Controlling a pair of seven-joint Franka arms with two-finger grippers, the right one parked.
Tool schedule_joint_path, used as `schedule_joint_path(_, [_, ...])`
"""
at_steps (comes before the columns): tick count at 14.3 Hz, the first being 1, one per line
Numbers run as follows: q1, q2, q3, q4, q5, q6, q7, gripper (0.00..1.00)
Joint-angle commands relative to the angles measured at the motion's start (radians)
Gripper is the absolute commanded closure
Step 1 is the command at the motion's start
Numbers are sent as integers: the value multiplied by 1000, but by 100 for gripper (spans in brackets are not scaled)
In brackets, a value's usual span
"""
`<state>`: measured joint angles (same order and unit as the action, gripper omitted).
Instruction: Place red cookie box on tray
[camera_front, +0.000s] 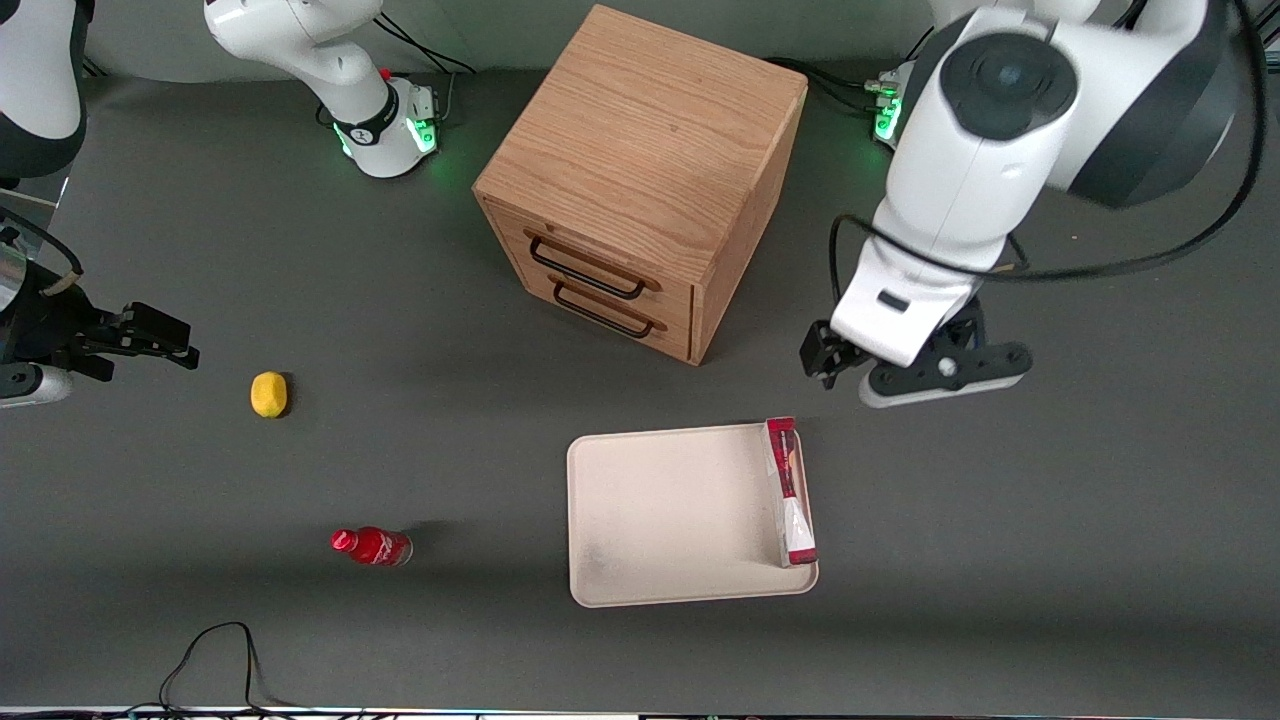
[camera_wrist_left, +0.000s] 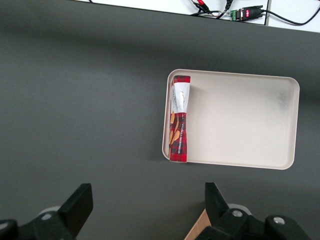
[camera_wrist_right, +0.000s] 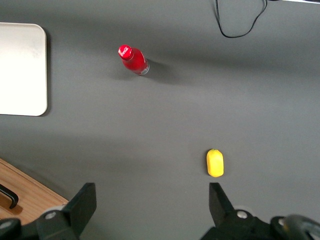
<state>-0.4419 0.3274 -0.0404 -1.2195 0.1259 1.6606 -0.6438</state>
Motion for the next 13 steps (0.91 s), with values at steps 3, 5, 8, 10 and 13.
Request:
schedule_joint_path(3, [119, -105, -6, -47, -31, -70, 163, 0])
schedule_joint_path(5, [202, -168, -6, -99, -55, -79, 286, 0])
schedule_joint_path(8, [331, -258, -6, -190, -103, -68, 487, 0])
schedule_joint_path(10, [397, -293, -6, -228, -124, -65, 591, 0])
schedule_joint_path(13, [433, -329, -4, -300, -106, -1, 655, 0])
